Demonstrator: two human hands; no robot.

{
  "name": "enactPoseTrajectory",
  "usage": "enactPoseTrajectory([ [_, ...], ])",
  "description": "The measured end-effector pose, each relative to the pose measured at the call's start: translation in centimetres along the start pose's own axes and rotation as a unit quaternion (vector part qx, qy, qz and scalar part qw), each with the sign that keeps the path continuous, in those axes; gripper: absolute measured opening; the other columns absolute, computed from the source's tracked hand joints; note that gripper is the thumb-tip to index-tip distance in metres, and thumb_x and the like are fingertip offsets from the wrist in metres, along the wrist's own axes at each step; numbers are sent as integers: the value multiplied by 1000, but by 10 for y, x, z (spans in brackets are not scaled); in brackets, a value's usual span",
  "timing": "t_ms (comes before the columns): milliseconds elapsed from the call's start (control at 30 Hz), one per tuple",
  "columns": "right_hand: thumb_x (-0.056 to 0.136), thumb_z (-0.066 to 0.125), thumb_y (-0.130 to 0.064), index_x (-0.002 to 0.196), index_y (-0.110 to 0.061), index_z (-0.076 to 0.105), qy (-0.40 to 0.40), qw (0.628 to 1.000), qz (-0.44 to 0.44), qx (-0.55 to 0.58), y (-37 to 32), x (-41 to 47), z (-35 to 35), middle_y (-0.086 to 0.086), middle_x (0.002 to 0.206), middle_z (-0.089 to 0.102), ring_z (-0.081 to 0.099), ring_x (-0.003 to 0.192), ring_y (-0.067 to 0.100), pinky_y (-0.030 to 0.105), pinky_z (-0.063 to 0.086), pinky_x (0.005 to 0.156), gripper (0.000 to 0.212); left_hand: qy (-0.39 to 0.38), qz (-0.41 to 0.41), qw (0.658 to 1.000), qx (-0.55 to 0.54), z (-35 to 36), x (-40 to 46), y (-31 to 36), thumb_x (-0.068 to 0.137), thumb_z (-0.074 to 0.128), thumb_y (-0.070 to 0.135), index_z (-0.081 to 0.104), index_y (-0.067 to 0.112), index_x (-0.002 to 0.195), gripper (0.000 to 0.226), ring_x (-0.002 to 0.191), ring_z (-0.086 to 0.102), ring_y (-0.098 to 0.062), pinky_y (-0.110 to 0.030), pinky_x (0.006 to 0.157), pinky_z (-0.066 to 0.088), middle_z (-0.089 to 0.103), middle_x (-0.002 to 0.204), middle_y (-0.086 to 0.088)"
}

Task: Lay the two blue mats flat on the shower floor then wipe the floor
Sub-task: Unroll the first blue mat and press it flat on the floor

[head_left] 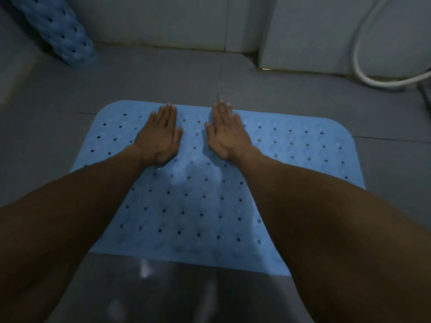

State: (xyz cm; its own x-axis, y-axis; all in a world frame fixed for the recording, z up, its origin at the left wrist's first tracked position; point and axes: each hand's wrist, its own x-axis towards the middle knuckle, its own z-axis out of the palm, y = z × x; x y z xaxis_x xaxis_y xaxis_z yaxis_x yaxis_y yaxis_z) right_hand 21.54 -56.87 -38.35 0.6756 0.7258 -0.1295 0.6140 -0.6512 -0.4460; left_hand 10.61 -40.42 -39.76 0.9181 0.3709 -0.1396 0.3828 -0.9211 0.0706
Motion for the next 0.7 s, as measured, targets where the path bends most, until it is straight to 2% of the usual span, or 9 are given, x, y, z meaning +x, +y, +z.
enactPoseTrajectory([
  [100, 107, 20, -36, 159, -6, 4, 34, 998, 36, -38, 51, -23, -27, 11, 167, -5, -8, 154, 22, 38, -7, 123, 62, 28, 44, 998, -36, 4, -5, 63, 105, 21, 34, 3, -1, 153, 62, 150, 3, -28, -37, 121, -2, 2, 161, -18],
  [367, 106, 17, -37, 159, -9, 4, 47, 988, 96, -114, 151, -66, -57, 9, 167, -5, -9, 154, 21, 40, -10, 123, 62, 31, 78, 993, -81, 17, 24, 192, 104, 16, 40, -3, 3, 154, 64, 150, -6, -22, -36, 121, -7, -5, 162, -12],
  [500, 105, 14, -39, 159, -10, 1, 47, 985, 110, -121, 180, -72, -54, 8, 167, -6, -11, 153, 20, 42, -9, 124, 62, 37, 52, 993, -96, 31, 39, 218, 104, 17, 40, 2, 3, 154, 63, 150, -4, -24, -38, 121, -6, -2, 162, -13],
  [633, 104, 14, -41, 159, -11, 2, 70, 984, 105, -122, 189, -73, -44, 7, 167, -2, -8, 154, 17, 42, -6, 124, 64, 97, 43, 993, -58, 44, 40, 220, 100, 12, 42, 15, 3, 153, 66, 150, 7, -25, -42, 122, 2, 11, 161, -15],
  [700, 104, 14, -42, 159, -11, 1, 71, 984, 109, -119, 189, -73, -44, 7, 167, -2, -8, 154, 17, 43, -5, 125, 65, 96, 42, 993, -60, 43, 40, 220, 100, 13, 42, 14, 4, 154, 66, 150, 7, -23, -41, 123, 2, 10, 162, -13],
])
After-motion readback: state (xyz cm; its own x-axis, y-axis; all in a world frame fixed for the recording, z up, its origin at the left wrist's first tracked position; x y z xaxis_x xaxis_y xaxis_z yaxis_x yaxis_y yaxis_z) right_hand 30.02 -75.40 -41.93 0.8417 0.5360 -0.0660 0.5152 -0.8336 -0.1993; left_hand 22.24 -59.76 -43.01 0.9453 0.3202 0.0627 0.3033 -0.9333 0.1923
